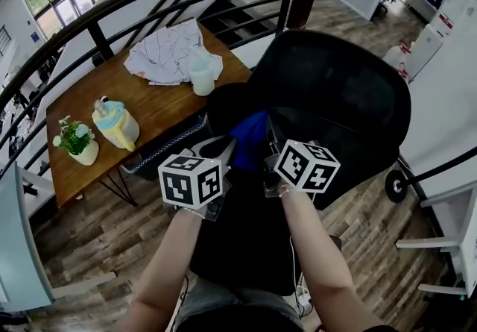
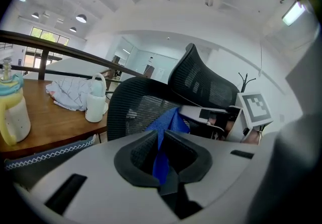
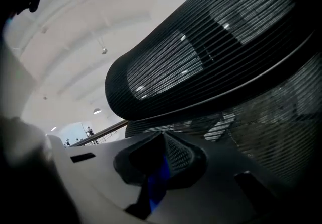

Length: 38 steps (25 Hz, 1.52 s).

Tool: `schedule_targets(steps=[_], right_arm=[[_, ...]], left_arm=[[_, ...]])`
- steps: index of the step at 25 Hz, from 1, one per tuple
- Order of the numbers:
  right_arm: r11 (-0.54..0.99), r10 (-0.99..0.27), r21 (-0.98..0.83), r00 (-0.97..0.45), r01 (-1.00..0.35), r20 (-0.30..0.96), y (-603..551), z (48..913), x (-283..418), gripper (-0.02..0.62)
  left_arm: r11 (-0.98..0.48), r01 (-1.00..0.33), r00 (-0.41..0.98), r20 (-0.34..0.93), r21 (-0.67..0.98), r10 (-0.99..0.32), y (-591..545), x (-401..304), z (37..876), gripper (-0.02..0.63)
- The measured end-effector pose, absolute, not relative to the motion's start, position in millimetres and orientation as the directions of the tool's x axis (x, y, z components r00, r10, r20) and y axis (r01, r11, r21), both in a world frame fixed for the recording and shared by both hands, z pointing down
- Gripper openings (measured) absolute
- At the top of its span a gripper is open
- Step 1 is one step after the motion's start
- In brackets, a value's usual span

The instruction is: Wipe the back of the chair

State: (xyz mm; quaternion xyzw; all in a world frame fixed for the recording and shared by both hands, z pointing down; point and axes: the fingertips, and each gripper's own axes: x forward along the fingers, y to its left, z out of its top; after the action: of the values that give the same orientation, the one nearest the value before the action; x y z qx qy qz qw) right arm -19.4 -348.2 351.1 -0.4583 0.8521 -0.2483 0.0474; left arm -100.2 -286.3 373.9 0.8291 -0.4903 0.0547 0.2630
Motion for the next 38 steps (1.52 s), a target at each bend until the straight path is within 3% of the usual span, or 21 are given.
schedule_targets(steps=[38], right_arm=[[0.022, -0.979, -0.417, -0.104, -0.909, 0.175, -293, 357, 302, 0.031]], left_arm=[[-0.670, -0.627, 0.778, 0.359, 0.398, -0.516, -278, 132, 384, 0.046]])
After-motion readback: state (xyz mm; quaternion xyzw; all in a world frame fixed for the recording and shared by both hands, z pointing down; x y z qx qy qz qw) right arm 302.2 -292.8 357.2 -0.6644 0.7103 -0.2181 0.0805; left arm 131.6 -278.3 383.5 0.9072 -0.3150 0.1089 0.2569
